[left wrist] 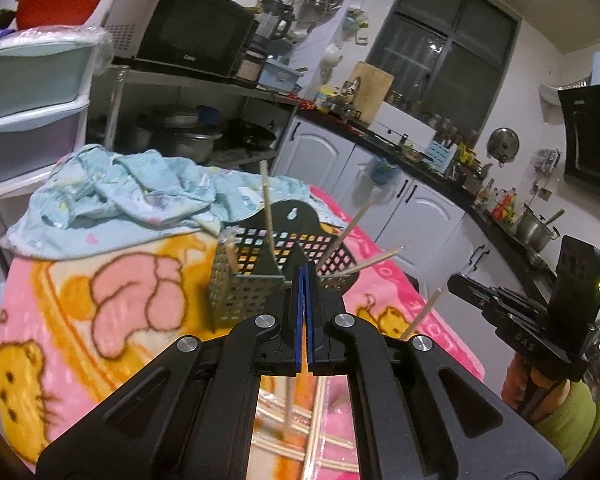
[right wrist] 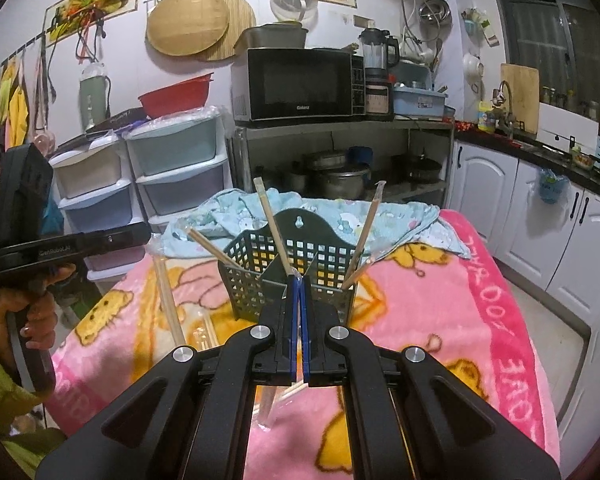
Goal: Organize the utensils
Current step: 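Lift both held chopsticks and carry them above the green caddy, then lower both held chopsticks down into the green caddy, then open both tools to release the chopsticks into the caddy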
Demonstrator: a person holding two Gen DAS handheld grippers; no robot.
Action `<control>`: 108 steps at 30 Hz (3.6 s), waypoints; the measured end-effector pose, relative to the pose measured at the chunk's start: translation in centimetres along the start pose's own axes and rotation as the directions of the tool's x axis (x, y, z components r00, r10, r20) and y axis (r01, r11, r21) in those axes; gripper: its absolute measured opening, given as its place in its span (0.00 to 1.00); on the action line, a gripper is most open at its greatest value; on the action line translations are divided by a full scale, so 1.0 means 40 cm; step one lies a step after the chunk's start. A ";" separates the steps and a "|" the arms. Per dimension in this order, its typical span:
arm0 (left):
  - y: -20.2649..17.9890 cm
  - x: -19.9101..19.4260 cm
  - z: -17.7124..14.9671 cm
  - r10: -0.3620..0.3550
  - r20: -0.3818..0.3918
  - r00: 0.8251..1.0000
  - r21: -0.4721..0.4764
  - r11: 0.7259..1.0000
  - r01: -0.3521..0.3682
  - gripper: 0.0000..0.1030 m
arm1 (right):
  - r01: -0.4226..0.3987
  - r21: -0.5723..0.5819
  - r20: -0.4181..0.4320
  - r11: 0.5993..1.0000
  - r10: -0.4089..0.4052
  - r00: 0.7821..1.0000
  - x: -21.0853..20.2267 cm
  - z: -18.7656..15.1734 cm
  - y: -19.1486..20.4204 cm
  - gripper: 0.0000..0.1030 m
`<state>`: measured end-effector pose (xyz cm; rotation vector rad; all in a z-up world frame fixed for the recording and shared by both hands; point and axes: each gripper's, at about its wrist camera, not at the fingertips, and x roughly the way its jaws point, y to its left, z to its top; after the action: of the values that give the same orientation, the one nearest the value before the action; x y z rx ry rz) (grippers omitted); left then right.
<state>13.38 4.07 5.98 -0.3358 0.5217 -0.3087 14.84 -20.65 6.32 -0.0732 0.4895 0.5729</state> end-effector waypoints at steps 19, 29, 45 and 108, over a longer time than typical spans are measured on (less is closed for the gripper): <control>-0.128 0.011 0.111 -0.107 0.067 0.992 0.105 0.989 0.100 0.00 | 0.030 -0.008 0.098 1.000 -0.029 0.995 -0.060 0.067 -0.011 0.01; -0.183 0.023 0.200 -0.150 0.130 0.980 0.153 0.980 0.129 0.00 | 0.033 -0.034 0.181 0.999 -0.027 0.983 -0.084 0.140 -0.003 0.01; -0.176 0.040 0.320 -0.136 0.198 0.971 0.143 0.984 0.109 0.00 | 0.070 -0.056 0.299 0.996 -0.051 0.953 -0.074 0.299 -0.022 0.01; -0.039 0.083 0.200 0.046 0.116 0.992 0.048 0.998 -0.052 0.90 | 0.131 0.082 0.049 0.988 -0.136 0.990 0.106 0.146 -0.127 0.47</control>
<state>20.06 3.30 11.68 -0.2891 0.4079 -0.2533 23.13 -21.61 9.14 -0.0149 0.4506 0.4227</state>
